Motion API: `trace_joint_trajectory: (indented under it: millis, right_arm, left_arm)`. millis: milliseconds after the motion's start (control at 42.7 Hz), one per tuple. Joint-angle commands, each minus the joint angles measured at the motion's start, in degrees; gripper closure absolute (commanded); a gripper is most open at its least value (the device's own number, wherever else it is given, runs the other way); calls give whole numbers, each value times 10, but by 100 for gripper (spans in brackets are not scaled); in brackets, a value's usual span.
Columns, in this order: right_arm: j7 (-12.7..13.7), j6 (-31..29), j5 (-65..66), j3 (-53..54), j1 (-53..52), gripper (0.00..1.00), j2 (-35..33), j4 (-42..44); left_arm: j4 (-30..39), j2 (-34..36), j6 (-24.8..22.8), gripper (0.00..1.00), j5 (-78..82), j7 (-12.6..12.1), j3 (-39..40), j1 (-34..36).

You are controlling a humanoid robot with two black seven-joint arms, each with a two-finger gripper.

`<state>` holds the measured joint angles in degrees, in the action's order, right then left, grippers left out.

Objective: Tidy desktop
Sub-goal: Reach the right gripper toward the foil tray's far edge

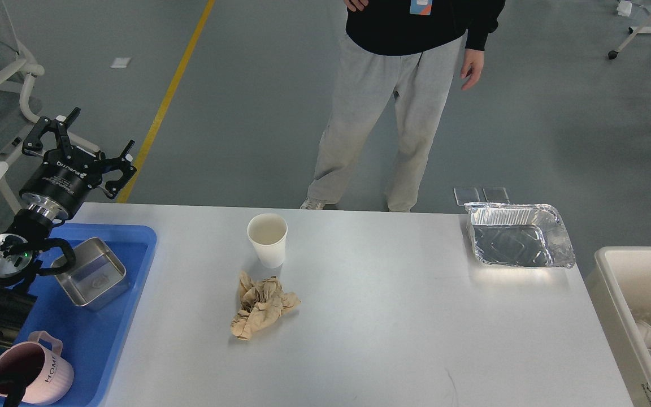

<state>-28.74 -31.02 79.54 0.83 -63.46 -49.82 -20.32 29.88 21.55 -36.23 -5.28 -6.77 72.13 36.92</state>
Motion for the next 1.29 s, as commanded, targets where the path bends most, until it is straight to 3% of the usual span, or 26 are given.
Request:
trace_joint_trajectory:
  millis: [0, 422, 586, 1054, 1265]
  right_arm:
    - [-1, 47, -9, -85, 7, 0, 103, 93]
    - [10, 132, -52, -112, 114, 0, 264, 224]
    - [36, 159, -77, -113, 144, 0, 303, 253]
    - [147, 193, -223, -114, 169, 1, 353, 255]
    - [160, 204, -237, -114, 183, 6, 362, 256]
  left_arm:
    - [0, 4, 0, 2, 1, 0, 10, -15]
    - [1, 11, -9, 2, 1, 0, 21, -44]
    - [2, 12, -10, 2, 1, 0, 22, -48]
    - [2, 30, -25, 2, 1, 0, 28, -62]
    - [3, 33, -30, 2, 0, 0, 29, -67]
